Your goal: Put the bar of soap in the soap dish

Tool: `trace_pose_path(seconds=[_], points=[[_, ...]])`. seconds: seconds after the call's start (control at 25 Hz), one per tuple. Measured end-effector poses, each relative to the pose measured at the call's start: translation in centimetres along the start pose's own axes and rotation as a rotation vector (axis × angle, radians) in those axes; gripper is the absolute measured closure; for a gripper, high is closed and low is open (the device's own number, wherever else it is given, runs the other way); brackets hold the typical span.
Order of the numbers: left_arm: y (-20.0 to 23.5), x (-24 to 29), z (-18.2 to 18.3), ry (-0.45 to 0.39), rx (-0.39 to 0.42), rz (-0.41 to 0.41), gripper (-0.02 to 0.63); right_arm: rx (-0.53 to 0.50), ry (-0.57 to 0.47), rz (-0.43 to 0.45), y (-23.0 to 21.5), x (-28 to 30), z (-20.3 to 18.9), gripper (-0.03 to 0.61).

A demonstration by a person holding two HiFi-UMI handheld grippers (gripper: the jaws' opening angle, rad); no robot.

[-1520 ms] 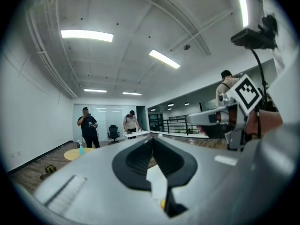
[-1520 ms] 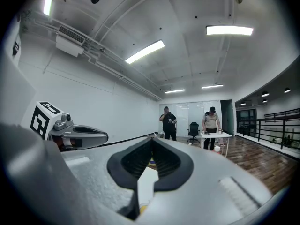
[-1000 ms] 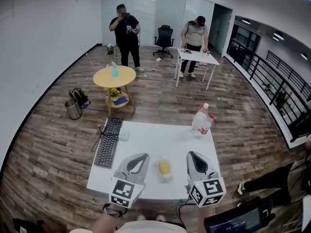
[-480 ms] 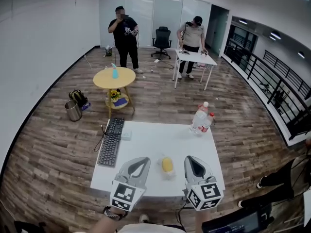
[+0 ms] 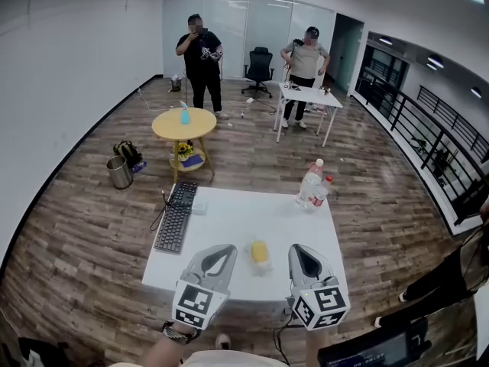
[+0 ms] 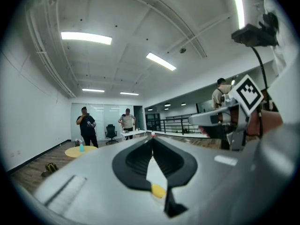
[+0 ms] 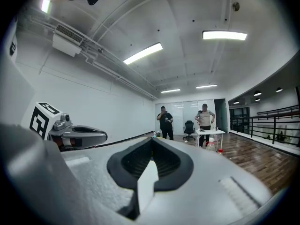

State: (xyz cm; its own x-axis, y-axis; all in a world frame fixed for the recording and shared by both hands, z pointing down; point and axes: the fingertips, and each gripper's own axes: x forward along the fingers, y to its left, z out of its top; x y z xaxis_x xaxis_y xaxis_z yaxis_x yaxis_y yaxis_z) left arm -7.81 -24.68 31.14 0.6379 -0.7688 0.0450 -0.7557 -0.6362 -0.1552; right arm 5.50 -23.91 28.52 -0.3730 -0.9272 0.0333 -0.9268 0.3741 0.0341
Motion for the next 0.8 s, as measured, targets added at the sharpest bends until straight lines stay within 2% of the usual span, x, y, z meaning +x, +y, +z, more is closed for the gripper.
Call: trace_pose_path(seconds=[0.44,0.8], points=[[-5.3,-2.1,1.2,-0.012,-0.027,0.015,0.606,-0.009,-0.008,0.013,-0.5,-5.9,0.3,0.577],[-10.2,-4.7,1.9,-0.013,-0.046,0.027,0.606,-0.004,0.009,0.032,-0.2,-11.6,-1.0,0.577]])
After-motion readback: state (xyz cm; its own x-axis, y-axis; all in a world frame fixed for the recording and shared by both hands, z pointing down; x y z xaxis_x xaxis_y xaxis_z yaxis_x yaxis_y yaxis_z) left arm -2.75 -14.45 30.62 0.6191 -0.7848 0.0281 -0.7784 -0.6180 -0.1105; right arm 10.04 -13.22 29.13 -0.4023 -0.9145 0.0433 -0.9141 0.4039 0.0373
